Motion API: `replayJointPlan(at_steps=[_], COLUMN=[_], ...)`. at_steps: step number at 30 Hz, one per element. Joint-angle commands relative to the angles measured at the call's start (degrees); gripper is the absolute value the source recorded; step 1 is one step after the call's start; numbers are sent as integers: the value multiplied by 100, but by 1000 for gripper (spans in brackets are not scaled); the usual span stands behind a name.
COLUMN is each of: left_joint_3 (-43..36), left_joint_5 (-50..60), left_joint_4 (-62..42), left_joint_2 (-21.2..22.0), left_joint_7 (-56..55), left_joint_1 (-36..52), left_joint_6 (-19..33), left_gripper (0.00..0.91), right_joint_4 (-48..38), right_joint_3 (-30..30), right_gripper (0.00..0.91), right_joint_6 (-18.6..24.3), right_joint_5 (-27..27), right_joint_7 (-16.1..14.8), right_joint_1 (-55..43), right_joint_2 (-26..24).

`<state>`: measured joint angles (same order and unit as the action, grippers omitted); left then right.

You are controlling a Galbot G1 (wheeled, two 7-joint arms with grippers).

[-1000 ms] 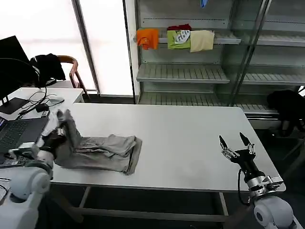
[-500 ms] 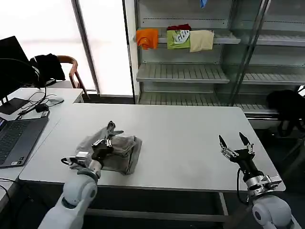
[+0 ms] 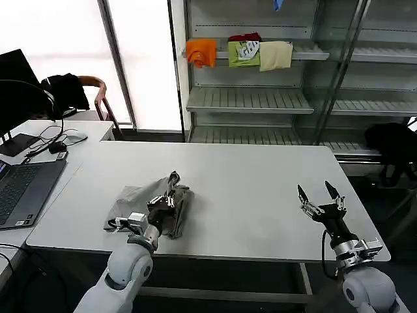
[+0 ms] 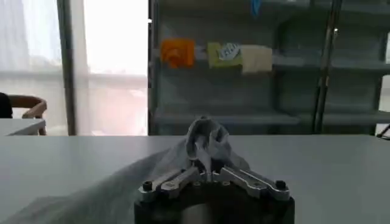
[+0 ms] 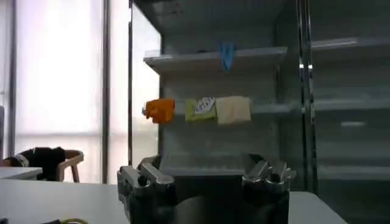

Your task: Fold and organize the clothes.

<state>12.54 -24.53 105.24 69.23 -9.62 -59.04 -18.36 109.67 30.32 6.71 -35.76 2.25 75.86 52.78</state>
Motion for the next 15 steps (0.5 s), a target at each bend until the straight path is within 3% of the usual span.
replayJointPlan(at_steps=[1, 6, 7, 9, 15], left_joint_3=[-28, 27, 23, -24, -197], left_joint_5=[132, 282, 362, 546, 938], left_joint_4=[289, 447, 425, 246, -209], left_joint_2=[-63, -143, -141, -113, -36], left_joint_7=[196, 255, 249, 225, 162], left_joint_1=[-93, -220, -212, -128, 26], left_joint_6=[-125, -413, -416, -409, -213], left_gripper=[10, 20, 131, 907, 907], right_joint_4=[-3, -30, -33, -38, -21], right_joint_3=[-9, -29, -31, -38, -31], right_gripper=[907, 907, 907, 907, 907], right_joint_6=[3, 15, 18, 26, 37], right_joint_5=[1, 8, 7, 8, 26], right_joint_7=[0, 0, -1, -4, -10], right_joint_1=[-13, -15, -16, -16, 22], right_joint_2=[9, 18, 19, 18, 34])
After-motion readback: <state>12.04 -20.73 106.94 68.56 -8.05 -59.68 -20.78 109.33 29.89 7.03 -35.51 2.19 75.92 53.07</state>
